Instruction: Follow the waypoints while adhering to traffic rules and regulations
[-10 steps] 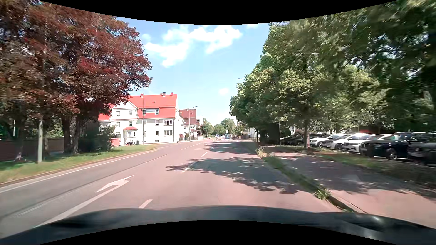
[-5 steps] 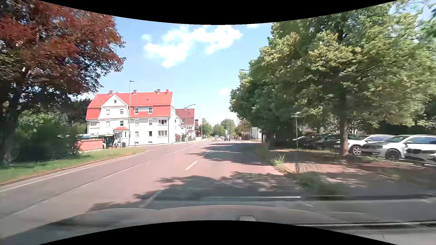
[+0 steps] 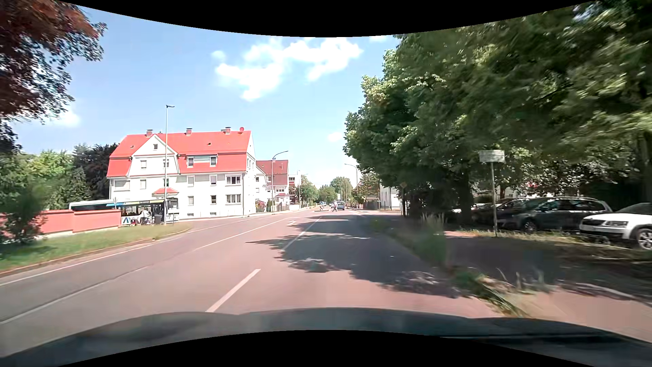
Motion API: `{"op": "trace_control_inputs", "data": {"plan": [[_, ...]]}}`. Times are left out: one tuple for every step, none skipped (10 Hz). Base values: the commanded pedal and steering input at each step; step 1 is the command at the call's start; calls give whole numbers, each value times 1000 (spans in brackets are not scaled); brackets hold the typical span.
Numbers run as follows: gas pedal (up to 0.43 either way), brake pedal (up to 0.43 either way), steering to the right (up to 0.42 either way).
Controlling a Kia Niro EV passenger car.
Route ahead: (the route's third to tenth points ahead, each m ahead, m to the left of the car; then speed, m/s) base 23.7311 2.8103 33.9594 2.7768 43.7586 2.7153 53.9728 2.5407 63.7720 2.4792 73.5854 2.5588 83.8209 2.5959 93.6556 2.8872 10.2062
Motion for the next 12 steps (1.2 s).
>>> {"op": "trace_control_inputs", "data": {"plan": [[118, 0, -7], [118, 0, -11], [130, 0, -11], [189, 0, -10], [240, 0, -10], [240, 0, -10], [240, 0, -7], [240, 0, -3], [240, 0, -1], [240, 0, -1], [240, 0, -1], [240, 0, -1]]}}
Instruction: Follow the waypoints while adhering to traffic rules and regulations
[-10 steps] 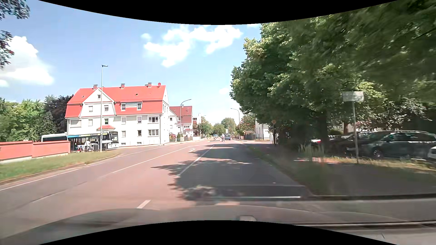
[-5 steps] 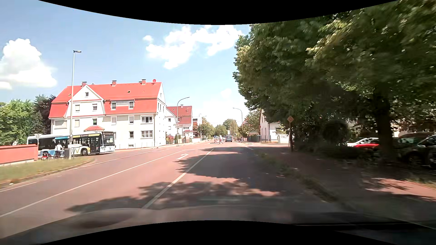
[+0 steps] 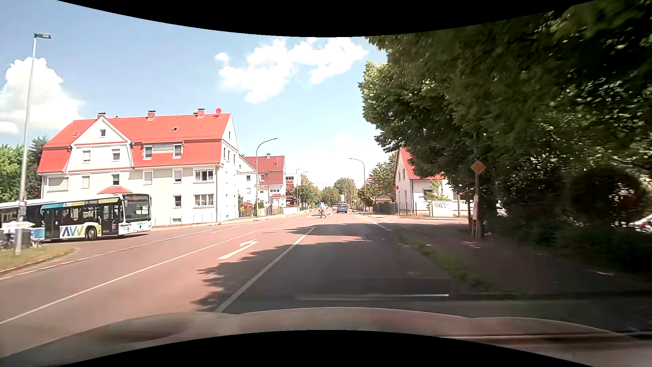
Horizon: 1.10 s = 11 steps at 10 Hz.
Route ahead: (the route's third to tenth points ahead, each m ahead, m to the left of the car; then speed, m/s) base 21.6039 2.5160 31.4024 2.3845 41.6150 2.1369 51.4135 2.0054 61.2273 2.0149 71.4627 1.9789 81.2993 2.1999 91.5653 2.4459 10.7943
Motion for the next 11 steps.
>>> {"op": "trace_control_inputs", "data": {"plan": [[228, 0, -1], [220, 0, -1], [209, 0, -1], [177, 0, -1], [169, 0, -1], [157, 0, -1], [157, 0, -1], [157, 0, -1], [157, 0, -1], [157, 0, -1], [150, 0, -1]]}}
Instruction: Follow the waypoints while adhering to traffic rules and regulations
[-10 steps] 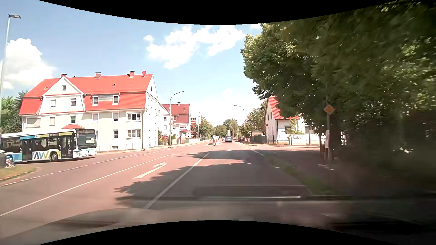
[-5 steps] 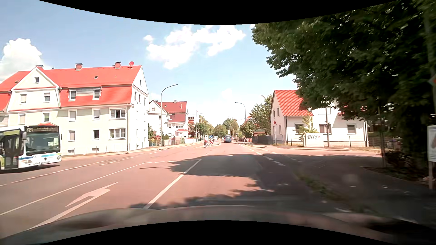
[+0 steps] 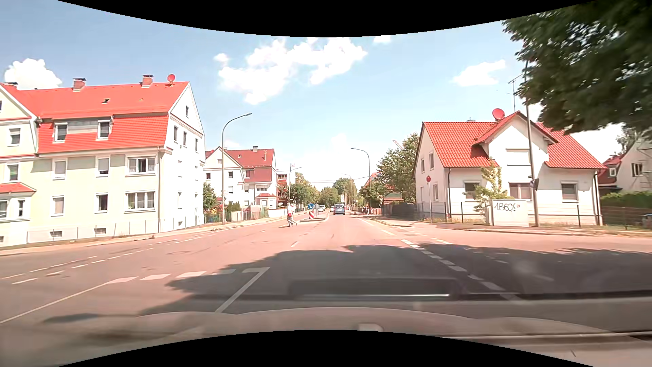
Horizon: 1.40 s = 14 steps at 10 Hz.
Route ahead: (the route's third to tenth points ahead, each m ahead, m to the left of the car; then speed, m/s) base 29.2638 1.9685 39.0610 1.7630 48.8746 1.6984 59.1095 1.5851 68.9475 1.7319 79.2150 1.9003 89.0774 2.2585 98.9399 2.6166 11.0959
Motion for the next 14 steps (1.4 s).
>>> {"op": "trace_control_inputs", "data": {"plan": [[138, 0, -1], [138, 0, -1], [138, 0, -1], [138, 0, -1], [150, 0, -1], [177, 0, -1], [189, 0, -1], [189, 0, -1], [189, 0, -1], [189, 0, -1], [189, 0, -1], [189, 0, -1], [189, 0, -1], [177, 0, -1]]}}
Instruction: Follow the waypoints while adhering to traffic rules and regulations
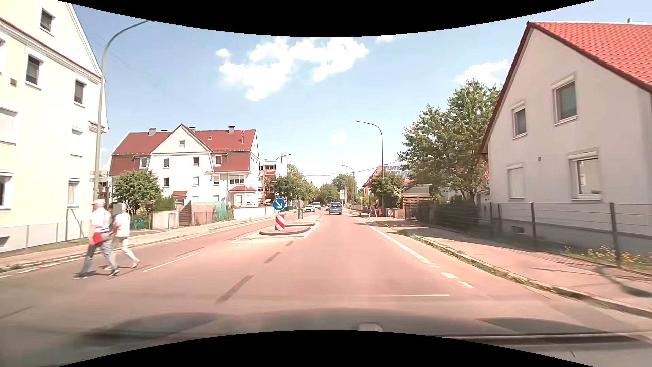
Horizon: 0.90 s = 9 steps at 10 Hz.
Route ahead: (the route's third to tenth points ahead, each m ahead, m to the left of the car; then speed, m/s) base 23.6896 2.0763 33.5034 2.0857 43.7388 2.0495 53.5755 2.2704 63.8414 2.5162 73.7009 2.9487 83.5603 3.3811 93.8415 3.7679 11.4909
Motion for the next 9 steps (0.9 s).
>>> {"op": "trace_control_inputs", "data": {"plan": [[157, 0, -1], [138, 0, -1], [138, 0, -2], [130, 0, -3], [118, 0, -3], [118, 0, -3], [118, 0, -3], [110, 0, -4], [110, 0, -5]]}}
